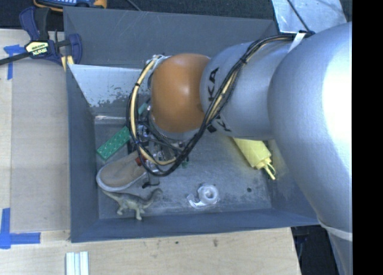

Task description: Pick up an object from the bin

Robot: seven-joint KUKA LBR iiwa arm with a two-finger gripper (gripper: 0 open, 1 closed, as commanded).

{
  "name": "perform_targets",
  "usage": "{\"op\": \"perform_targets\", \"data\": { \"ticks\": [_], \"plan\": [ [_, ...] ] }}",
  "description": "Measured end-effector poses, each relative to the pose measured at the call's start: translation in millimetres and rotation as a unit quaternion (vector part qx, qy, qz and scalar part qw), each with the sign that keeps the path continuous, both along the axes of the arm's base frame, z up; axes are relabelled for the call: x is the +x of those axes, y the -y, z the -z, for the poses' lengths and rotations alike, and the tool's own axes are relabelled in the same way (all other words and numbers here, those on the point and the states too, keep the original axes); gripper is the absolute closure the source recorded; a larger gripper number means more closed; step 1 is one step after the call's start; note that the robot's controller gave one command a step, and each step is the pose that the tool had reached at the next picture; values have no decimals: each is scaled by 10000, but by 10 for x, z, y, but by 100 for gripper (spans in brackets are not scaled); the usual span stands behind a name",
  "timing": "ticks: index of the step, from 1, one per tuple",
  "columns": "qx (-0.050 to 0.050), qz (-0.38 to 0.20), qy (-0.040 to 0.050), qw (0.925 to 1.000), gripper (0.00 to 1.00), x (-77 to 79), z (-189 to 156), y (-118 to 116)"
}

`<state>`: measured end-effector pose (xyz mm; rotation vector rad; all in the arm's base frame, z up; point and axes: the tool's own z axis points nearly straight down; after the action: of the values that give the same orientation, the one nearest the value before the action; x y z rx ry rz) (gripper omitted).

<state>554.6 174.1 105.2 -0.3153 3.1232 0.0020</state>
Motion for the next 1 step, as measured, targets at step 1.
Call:
{"op": "perform_targets", "data": {
  "ticks": [1],
  "plan": [
    [-2,648,17,9979,100,53,-247,469]
  ]
}}
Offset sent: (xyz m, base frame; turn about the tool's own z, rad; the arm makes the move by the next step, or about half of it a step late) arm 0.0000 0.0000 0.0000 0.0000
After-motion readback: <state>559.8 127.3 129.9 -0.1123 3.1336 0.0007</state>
